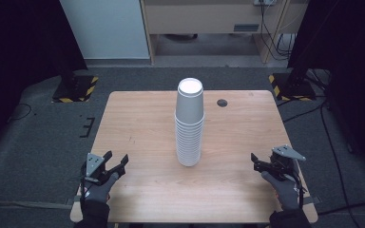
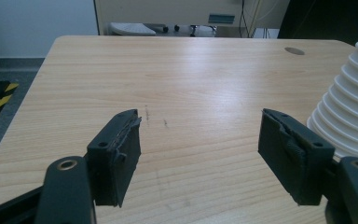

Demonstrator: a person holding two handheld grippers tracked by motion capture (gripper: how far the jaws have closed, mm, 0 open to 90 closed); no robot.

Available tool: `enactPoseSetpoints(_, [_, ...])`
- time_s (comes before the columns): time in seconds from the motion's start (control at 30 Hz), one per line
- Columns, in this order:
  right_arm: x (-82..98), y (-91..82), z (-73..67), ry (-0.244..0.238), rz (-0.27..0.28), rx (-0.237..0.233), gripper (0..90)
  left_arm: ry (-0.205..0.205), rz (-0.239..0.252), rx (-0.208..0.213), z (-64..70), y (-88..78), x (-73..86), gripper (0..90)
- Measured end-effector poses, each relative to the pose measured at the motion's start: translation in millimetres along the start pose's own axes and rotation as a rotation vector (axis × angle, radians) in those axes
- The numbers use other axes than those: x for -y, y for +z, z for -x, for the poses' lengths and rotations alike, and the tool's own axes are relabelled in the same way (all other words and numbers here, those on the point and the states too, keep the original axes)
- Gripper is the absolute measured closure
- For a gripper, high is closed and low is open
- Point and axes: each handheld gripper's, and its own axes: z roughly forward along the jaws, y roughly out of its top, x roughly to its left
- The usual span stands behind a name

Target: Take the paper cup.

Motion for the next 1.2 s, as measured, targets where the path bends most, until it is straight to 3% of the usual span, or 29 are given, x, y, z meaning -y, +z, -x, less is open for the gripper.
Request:
enactPoseSetpoints(0.3, [-3.0,-5.0,1.6,0.002,0.022,0.000,12.5,0.025,-0.019,0.022,4.4,3.4,1.9,27.9])
enactPoseSetpoints(0.7, [-14.7,-16.7,-11.8,-0.010,0.073,-0.054,13.3,0.037,-0.023,0.048,7.5,6.2,2.0,27.9])
enactPoseSetpoints(1.2, [-33.5,-30.2,-25.1,-0.010,0.141,-0.110,13.8,0.047,-0.033,0.043,8.2,7.5,2.4,27.9])
